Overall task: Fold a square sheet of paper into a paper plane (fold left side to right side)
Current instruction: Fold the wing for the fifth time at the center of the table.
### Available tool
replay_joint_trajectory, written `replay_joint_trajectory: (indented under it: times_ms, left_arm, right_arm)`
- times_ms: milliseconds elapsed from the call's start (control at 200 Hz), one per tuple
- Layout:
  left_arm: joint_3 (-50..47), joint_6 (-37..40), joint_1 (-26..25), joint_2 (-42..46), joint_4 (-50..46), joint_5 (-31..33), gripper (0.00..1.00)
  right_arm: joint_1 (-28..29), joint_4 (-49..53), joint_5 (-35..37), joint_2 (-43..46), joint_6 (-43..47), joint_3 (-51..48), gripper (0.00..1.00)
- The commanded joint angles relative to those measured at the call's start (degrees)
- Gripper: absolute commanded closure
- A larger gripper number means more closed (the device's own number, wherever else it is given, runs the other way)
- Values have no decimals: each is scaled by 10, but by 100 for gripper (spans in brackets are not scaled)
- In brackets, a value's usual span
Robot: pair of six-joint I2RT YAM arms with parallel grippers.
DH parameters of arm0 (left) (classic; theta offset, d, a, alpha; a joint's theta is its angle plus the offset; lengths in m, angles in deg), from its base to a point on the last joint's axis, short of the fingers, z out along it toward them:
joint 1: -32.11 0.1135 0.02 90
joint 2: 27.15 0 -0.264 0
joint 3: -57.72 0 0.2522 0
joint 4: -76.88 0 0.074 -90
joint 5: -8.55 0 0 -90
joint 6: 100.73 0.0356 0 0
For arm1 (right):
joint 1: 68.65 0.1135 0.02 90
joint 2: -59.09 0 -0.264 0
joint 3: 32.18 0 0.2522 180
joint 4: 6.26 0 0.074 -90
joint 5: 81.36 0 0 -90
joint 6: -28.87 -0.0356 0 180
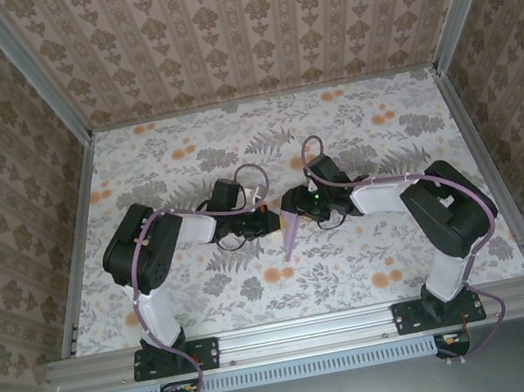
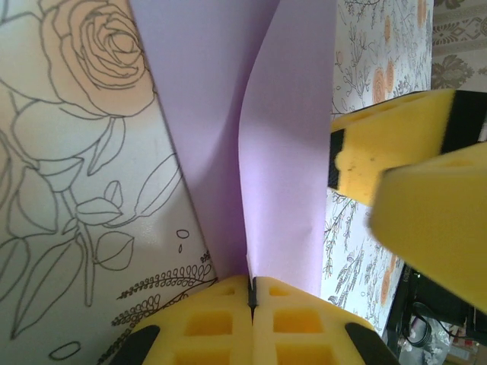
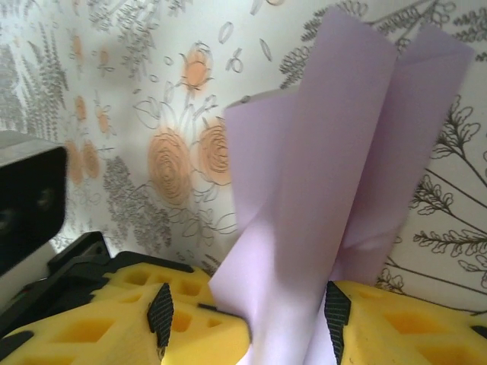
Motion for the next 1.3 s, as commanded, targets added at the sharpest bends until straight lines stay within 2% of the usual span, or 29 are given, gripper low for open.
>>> replay_joint_trajectory:
  times_ms: [0,365,730,1295]
  left_arm:
    - [2,22,0,-29,-32,18,100]
    - [7,20,-1,-29,-26,14,100]
    - [12,21,-7,-23,-27,11,100]
    - [20,21,-13,-21,-24,3,100]
  right_arm:
    - [-2,26,14,31,12,-8,41]
    - [-2,102,43,54,26,-3,39]
    - [-3,10,0,13,6,-10,39]
    - [-3,26,3,-16,7,-9,39]
